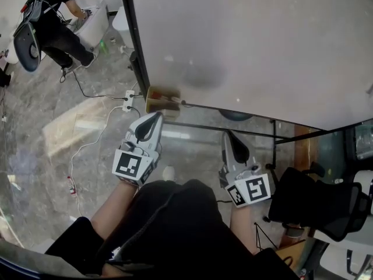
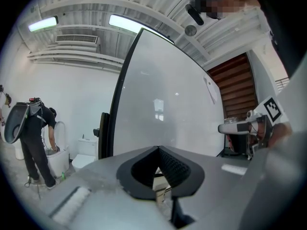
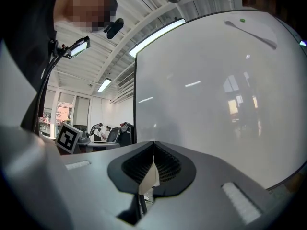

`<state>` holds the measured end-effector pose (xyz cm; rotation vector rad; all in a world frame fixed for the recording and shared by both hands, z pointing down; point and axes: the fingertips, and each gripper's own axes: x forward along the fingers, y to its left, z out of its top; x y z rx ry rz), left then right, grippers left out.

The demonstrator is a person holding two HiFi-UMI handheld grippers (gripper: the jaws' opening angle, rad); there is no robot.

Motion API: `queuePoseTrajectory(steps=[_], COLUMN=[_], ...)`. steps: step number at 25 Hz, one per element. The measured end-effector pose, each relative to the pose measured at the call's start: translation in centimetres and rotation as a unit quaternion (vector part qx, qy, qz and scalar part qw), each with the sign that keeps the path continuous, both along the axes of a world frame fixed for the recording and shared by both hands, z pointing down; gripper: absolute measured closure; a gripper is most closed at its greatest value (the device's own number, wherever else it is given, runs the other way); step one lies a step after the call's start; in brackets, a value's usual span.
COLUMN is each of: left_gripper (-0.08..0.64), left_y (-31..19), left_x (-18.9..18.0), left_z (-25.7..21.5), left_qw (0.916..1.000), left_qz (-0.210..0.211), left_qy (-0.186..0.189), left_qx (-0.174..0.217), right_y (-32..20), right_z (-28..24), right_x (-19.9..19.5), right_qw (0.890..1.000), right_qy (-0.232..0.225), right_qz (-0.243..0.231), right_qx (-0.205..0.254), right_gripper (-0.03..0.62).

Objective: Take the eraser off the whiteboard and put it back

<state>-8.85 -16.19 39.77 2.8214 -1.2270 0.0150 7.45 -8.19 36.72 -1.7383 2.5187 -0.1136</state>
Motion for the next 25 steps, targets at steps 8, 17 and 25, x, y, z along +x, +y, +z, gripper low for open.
queuePoseTrajectory(steps=[8, 17, 25], left_gripper=[0.554, 0.554, 0.529], left_y=[-2.1, -2.6, -2.2], left_x=[-0.3, 0.2, 2.1], left_z=[-0.1, 0.7, 2.0], left_qw=[0.9999, 0.9982, 0.9939], left_qz=[-0.005, -0.054, -0.090], left_qy=[-0.009, -0.025, -0.063], left_qx=[0.006, 0.001, 0.002], right_y=[-2.8, -5.5, -6.8], right_z=[-0.2, 0.1, 0.3], right_x=[-1.5, -3.1, -3.6], right_qw=[1.000, 0.996, 0.988], right_qy=[0.000, 0.008, 0.007], right_qz=[-0.020, -0.093, -0.154], right_qx=[0.004, 0.001, -0.001], right_gripper=[0.581, 0.581, 0.581])
